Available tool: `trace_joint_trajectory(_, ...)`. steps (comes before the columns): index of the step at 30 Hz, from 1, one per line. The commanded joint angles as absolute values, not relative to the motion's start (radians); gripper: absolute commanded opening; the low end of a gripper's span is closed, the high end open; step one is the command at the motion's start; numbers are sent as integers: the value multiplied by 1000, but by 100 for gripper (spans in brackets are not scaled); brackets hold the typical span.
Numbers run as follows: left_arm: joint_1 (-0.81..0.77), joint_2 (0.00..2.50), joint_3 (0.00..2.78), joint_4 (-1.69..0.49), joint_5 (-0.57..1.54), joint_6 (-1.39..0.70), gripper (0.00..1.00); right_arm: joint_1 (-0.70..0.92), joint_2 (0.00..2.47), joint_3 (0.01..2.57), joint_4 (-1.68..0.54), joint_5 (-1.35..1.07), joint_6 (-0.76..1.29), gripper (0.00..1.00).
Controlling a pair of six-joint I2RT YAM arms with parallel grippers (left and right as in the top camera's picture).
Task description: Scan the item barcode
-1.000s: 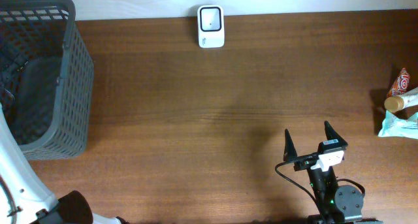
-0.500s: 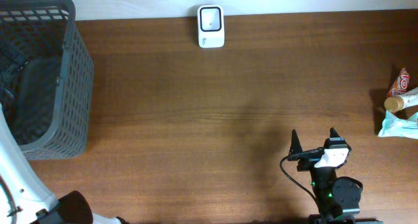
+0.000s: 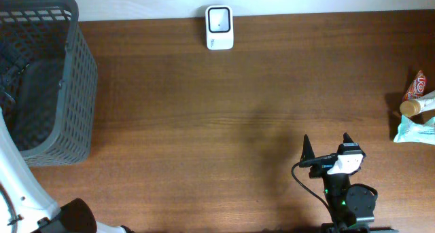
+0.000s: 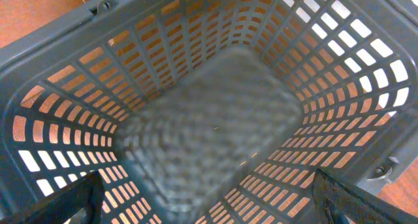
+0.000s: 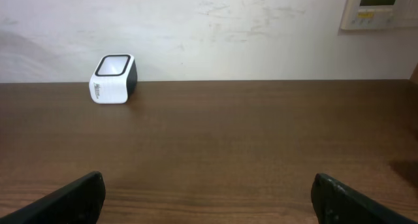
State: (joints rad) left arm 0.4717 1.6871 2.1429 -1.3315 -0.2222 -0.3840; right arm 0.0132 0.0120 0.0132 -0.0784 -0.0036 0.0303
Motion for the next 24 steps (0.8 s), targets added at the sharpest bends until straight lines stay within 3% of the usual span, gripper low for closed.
trace_joint_trajectory(1, 476, 1686, 2146, -1330, -233, -368, 99, 6, 4, 6, -82, 5, 42, 99)
trace_joint_trajectory(13, 474, 1683, 2146, -1330, -233, -368, 99, 6, 4, 6, -82, 5, 42, 99)
trace_joint_trajectory(16, 438, 1583, 2146, -1330, -233, -368, 99, 6, 3, 6, -82, 5, 42, 99)
trace_joint_trajectory(24, -15, 1320, 2146, -1409, -310, -366, 99, 6, 4, 6, -82, 5, 42, 99)
